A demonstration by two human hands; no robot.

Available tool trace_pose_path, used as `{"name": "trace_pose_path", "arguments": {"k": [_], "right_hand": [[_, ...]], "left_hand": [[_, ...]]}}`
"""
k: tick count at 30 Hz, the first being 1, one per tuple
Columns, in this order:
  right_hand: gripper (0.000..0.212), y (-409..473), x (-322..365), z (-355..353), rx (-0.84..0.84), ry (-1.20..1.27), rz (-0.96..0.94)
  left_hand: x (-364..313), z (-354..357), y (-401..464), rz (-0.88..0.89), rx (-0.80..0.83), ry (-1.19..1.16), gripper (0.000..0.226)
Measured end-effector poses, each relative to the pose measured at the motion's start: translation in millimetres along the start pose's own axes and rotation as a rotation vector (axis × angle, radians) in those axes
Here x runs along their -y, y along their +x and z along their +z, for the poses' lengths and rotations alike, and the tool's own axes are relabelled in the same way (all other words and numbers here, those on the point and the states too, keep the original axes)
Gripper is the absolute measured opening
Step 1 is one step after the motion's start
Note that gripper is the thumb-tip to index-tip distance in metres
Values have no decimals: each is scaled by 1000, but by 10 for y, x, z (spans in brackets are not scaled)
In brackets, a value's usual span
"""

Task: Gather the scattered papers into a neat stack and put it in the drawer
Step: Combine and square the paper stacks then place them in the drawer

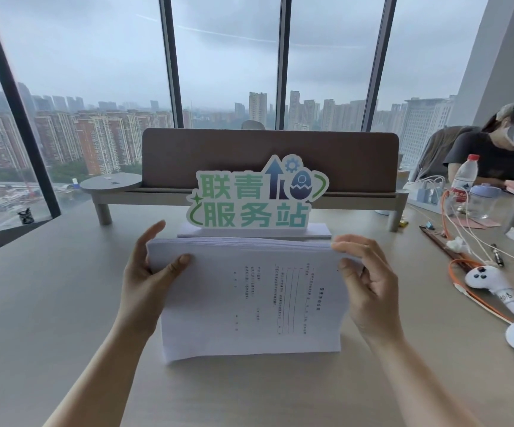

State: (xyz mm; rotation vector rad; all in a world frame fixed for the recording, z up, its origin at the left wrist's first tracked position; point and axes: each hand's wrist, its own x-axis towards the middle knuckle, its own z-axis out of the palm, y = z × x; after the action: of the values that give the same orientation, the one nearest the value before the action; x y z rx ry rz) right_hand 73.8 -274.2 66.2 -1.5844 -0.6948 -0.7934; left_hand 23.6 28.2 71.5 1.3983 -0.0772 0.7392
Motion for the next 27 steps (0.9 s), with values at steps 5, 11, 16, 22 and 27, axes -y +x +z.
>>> {"name": "trace_pose_path", "arguments": {"k": [5, 11, 16, 22, 27], "right_hand": [[47, -71, -67, -17, -14, 56, 77], [39, -168, -133, -26, 130, 464, 591], [15, -297, -162, 105, 78, 412, 716], [22, -143, -67, 306, -29, 376, 636], [13, -309, -116, 361, 85, 393, 724]], "left_hand": [[108, -45, -73, -148, 44, -3, 62], [193, -89, -71, -203, 36, -29, 64], [331, -104, -194, -246, 90, 9, 66], [186, 5, -96, -114, -65, 52, 20], [439, -169, -238, -198, -57, 123, 24]]}}
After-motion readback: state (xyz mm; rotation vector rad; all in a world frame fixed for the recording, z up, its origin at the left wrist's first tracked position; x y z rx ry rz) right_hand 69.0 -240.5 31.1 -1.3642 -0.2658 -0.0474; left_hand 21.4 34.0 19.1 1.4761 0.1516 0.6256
